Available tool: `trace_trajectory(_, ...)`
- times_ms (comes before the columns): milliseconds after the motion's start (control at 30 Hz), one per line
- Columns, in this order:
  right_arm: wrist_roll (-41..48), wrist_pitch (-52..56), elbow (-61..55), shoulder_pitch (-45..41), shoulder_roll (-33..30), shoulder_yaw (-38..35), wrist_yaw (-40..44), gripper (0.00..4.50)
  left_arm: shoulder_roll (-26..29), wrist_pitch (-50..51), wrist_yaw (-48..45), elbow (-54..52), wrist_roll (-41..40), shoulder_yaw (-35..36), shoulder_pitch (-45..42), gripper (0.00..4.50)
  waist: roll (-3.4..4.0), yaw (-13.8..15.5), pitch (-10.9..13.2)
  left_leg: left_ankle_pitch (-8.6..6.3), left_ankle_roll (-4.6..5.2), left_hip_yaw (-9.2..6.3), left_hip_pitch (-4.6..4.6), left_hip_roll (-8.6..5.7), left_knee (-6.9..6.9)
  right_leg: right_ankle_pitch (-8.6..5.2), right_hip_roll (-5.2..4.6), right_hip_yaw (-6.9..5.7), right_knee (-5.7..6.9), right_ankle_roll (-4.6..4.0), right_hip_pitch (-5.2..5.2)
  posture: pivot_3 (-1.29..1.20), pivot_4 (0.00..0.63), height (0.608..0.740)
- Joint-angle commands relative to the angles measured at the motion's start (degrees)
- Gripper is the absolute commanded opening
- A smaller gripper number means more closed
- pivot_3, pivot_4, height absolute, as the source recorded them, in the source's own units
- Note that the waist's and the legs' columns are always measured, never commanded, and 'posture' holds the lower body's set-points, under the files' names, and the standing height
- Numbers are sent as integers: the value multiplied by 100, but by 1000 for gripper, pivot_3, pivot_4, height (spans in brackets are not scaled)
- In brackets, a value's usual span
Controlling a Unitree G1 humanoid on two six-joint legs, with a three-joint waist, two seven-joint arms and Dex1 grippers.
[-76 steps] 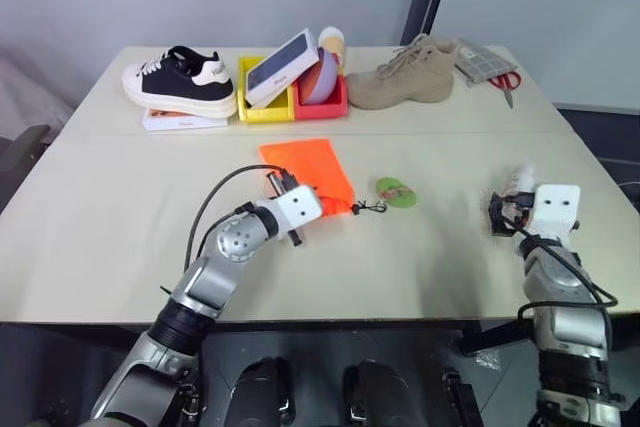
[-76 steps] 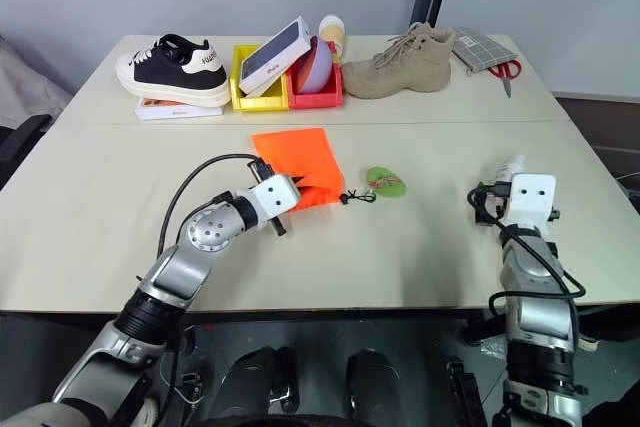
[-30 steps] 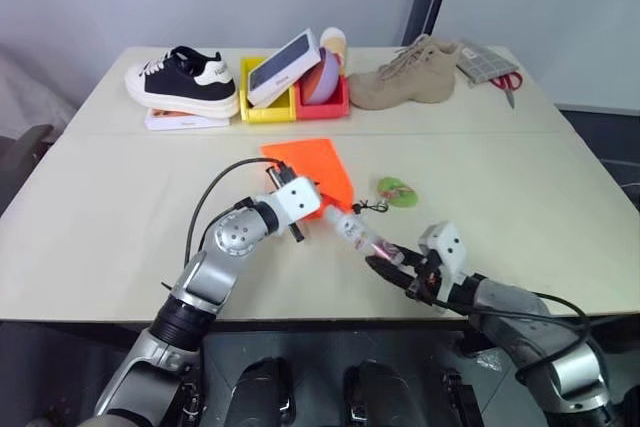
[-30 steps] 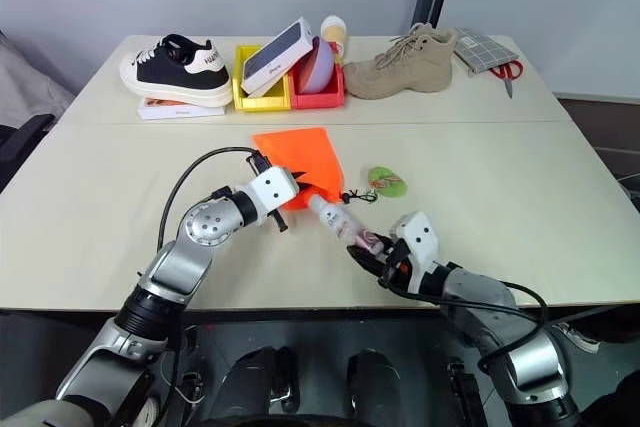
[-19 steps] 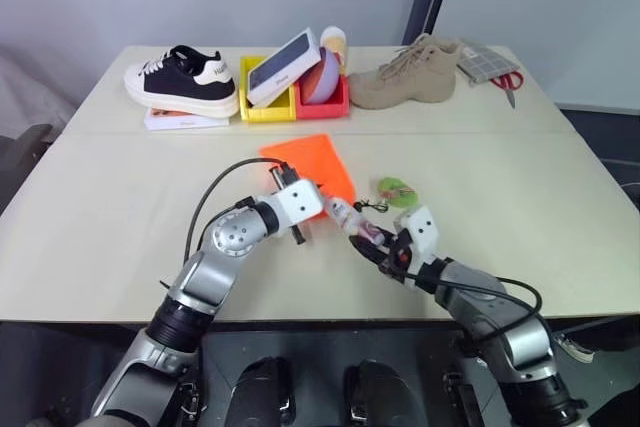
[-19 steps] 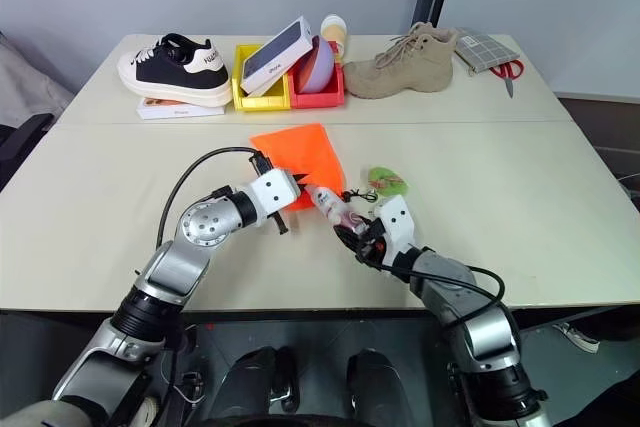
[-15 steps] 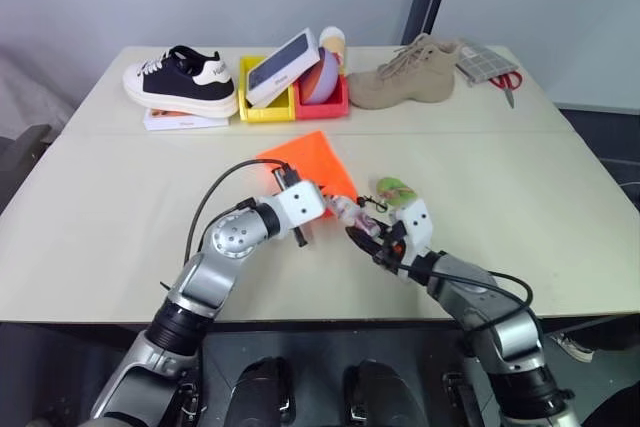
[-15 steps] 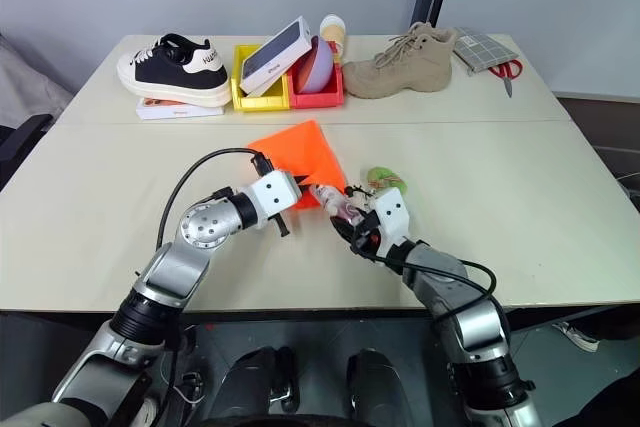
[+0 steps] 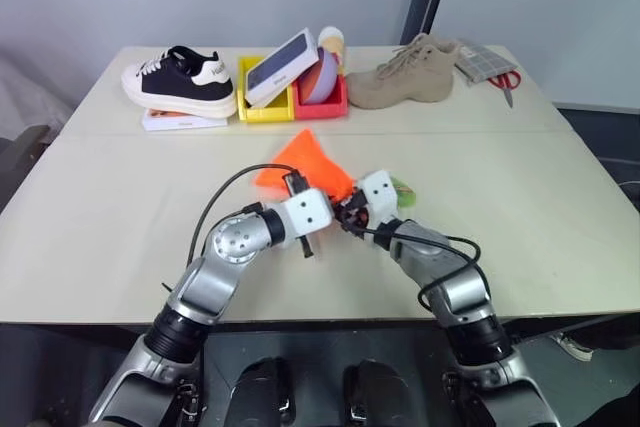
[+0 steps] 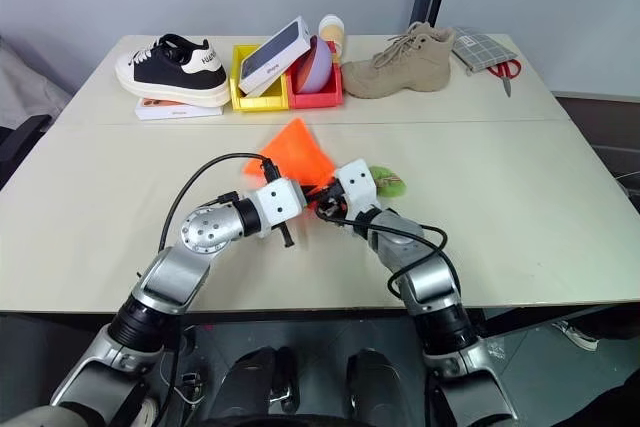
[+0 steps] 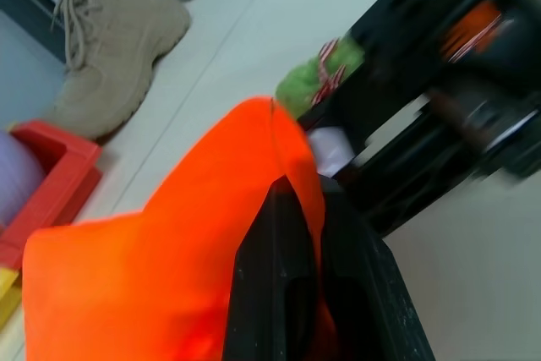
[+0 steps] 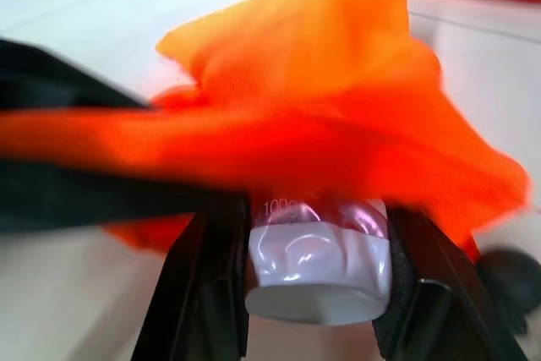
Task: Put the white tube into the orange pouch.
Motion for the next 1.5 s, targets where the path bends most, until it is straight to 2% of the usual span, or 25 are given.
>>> trace_trajectory(33,-135,-108,86,-232,127,119,35,1225,-16,-41,-62,-204,-108,-37,-9,0,0,0,0,0,0,0,0,0,0,0,0,0,0,0,0,0,150,740)
trace_trajectory(133,-194,-88,78,-255,107,134,104,1225,-13,-35,-49,-215,-118,-38,0,0,0,3,0,1,-2,1,0,0,0,0,0,0,0,0,0,0,150,740)
trace_trajectory(200,-162,-20,-43,-185,68,108,179,2236,-7,-37,-39,-207,-121,-30,6,0,0,3,0,1,-2,1,0,0,0,0,0,0,0,0,1,0,150,740)
trace_trajectory(233,-155,16,-145,-133,24,104,222,2598,4,-43,-38,-200,-126,-22,13,0,0,1,0,1,-2,1,0,0,0,0,0,0,0,0,1,0,150,740)
trace_trajectory(333,-175,102,-525,28,-155,111,350,4197,46,-71,-48,-161,-148,25,20,0,0,3,0,1,-2,1,-1,0,-2,0,-1,0,0,0,-2,0,150,740)
trace_trajectory(367,-147,154,-675,97,-214,88,390,4372,60,-72,-51,-152,-163,49,21,0,0,3,0,1,-2,1,-2,0,-2,0,-1,0,0,0,-2,0,150,740)
trace_trajectory(567,114,427,-1815,791,-1004,-81,934,4372,220,-91,-143,-77,-444,311,71,0,0,17,0,-9,13,0,-2,0,-3,-1,-6,1,-1,-1,-3,0,150,740)
trace_trajectory(733,329,521,-2261,1153,-1371,-267,1144,4372,371,-129,-191,26,-665,523,117,0,0,-7,0,-8,12,-2,0,1,-3,-1,-4,1,-1,-2,-3,0,150,740)
trace_trajectory(1067,148,525,-1949,1381,-1217,-28,971,4372,430,-87,-234,229,-984,749,54,0,-1,8,0,-9,13,-2,-1,1,-2,-1,-4,1,-2,-3,-3,0,150,740)
trace_trajectory(1167,161,452,-1896,1423,-1178,-31,954,3591,458,-53,-239,239,-1056,806,91,0,-1,13,0,-9,13,-2,-2,1,-2,-1,-4,0,-2,-3,-3,0,150,740)
trace_trajectory(1300,73,426,-1761,1400,-1118,-7,849,1464,403,129,-221,274,-1302,952,126,0,-1,8,0,-9,13,-2,-1,1,-3,-1,-4,0,-2,-3,-3,0,150,740)
trace_trajectory(1400,-14,342,-1593,1293,-977,71,759,29,370,336,-295,329,-1544,1040,97,0,-1,4,0,-9,13,-2,-1,1,-3,-1,-4,0,-2,-3,-4,0,150,740)
trace_trajectory(1500,-209,169,-1402,1155,-779,224,605,29,397,432,-392,446,-1702,1084,53,0,-1,-2,0,-8,12,-2,-1,1,-3,-1,-2,0,-1,-2,-4,0,150,740)
